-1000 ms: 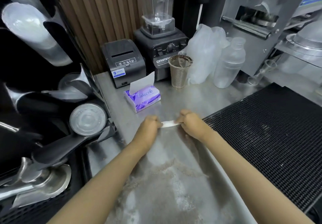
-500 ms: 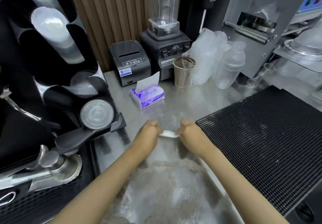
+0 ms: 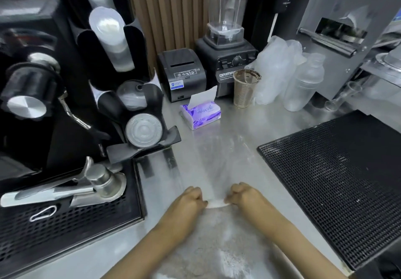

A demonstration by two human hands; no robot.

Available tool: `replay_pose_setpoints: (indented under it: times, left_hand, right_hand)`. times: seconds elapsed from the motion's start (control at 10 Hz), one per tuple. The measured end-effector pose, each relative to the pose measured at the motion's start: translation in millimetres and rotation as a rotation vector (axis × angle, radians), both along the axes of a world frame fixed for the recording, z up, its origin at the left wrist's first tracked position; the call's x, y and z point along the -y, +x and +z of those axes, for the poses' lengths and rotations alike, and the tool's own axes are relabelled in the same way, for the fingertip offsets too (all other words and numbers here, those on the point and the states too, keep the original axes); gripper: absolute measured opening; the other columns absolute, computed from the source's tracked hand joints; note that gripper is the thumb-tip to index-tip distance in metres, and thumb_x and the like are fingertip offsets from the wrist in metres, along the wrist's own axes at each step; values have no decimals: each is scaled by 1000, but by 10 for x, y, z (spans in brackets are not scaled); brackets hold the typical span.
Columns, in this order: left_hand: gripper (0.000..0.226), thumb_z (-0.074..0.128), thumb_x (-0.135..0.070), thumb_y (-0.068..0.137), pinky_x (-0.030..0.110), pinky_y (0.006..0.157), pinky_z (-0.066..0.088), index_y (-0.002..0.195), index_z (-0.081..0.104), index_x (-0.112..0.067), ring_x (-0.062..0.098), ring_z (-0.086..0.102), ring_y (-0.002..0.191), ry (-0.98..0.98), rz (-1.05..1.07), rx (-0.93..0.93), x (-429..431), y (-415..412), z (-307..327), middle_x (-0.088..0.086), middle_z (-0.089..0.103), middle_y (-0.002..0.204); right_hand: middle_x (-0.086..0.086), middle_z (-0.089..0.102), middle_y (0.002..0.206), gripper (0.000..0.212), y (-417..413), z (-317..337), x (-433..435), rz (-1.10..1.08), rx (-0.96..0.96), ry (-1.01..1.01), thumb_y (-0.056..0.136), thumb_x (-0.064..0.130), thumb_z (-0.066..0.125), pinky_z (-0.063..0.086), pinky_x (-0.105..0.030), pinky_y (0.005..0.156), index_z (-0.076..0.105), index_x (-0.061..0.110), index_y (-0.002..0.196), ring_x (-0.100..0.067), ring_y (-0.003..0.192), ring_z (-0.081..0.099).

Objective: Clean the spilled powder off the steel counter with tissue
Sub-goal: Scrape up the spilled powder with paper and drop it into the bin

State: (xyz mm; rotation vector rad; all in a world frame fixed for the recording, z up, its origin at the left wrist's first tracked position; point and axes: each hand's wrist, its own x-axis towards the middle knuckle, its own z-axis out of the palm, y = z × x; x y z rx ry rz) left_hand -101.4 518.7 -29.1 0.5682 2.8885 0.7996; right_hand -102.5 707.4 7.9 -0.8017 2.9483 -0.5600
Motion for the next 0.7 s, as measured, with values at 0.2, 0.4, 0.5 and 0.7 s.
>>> replay_pose_setpoints:
  times: [0.2, 0.4, 0.5, 0.7]
  left_hand:
    - [47, 53, 1, 83, 15, 60, 32, 53, 31, -27, 18, 50, 73, 64, 287, 133, 312, -547, 353, 1, 51, 73]
    - [15, 43, 5, 87, 38, 81, 42, 97, 54, 4, 37, 58, 100, -35, 456, 113, 315, -375, 325, 23, 60, 105]
    - [19, 46, 6, 84, 36, 82, 43, 98, 58, 4, 34, 56, 101, -103, 370, 131, 235, 47, 166, 19, 58, 107]
    - [9, 64, -9, 59, 40, 67, 49, 62, 56, -7, 29, 54, 76, -193, 204, 141, 392, 611, -135, 10, 52, 75]
  right_hand:
    - [-20, 53, 81, 22, -653, 8, 513, -114, 164, -185, 79, -2, 56, 31, -14, 61, 67, -7, 97, -24, 81, 51]
    - [-21, 64, 85, 28, -667, -148, 726, -94, 210, -155, 75, -15, 49, 47, -31, 79, 71, -6, 89, -35, 90, 62]
    - [-16, 59, 86, 16, -349, -217, 584, -46, 236, -133, 79, -10, 54, 45, -25, 77, 70, -6, 82, -21, 87, 57]
    - [0, 49, 80, 14, 160, -248, 475, 130, 203, -89, 84, 9, 61, 34, -15, 74, 71, 1, 87, -9, 78, 44]
